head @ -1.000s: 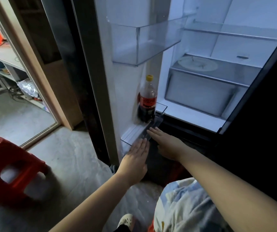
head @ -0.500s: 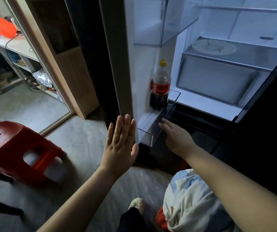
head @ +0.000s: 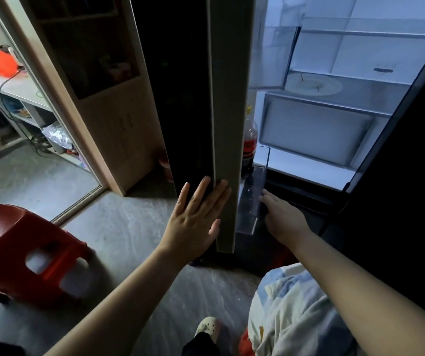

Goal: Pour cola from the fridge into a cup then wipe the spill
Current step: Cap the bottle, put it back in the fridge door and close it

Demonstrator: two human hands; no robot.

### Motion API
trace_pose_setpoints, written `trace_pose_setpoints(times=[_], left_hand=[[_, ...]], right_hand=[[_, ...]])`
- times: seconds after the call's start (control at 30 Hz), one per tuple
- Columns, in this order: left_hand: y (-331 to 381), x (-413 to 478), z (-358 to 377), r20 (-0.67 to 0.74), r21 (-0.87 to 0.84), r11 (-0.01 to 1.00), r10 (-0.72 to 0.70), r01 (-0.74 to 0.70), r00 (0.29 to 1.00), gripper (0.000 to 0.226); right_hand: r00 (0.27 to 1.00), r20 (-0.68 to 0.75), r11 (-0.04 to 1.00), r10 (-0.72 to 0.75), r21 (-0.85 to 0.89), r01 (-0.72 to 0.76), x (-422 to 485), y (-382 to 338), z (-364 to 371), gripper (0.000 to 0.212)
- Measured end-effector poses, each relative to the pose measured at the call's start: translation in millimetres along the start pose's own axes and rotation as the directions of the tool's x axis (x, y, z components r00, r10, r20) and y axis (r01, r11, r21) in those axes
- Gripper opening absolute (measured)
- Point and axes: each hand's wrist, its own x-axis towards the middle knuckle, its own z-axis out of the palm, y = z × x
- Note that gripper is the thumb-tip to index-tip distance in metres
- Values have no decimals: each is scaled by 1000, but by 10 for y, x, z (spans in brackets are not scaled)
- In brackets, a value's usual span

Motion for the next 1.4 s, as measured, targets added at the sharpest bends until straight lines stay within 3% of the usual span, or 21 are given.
trace_pose_setpoints(times=[0.07,0.1,0.23,0.33,0.4,0.47,0.63,0.8,0.9,1.03,1.23,1.4], left_hand=[[104,67,7,1,5,1000,19,-19,1000,79],[165,98,9,0,0,1000,19,-19,1000,78],[420,232,11,16,-27,999,19,-19,1000,73],[601,340,-14,33,-74,997,30,-27,999,74],[717,398,-20,34,-103,994,44,-40,998,73],[806,452,-19,35,-129,989,76,-71,997,72],[891,583,-49,20,-130,973,195,-191,981,78],[911,799,-133,-99,-167,976,126,-141,987,74],[906,988,-146,-117,-223,970,68,-93,991,78],[947,1238,-171,-154,-299,939,130,-172,979,77],[919,1699,-160,-225,-364,913,108,-186,968,81],[916,1998,-40,-291,-396,858,221,-328,931,80]], right_hand=[[997,-24,992,71,104,-68,-75,38,-112,50],[992,-102,985,79,163,-62,-122,45,-174,50],[882,-470,944,-27,279,177,-319,1,-545,56],[773,-580,907,-256,133,400,-450,-18,-799,54],[735,-564,888,-376,8,460,-489,17,-867,54],[757,-525,897,-389,-28,441,-501,92,-886,55],[818,-483,946,-314,-83,314,-581,327,-1003,56],[866,-457,978,-201,-40,206,-618,486,-1078,77],[877,-459,989,-145,-55,135,-597,615,-1112,82],[896,-439,998,-60,-26,55,-575,722,-1196,81],[917,-396,999,37,10,-36,-498,892,-1326,89],[904,-407,992,127,79,-103,-402,1037,-1409,88]])
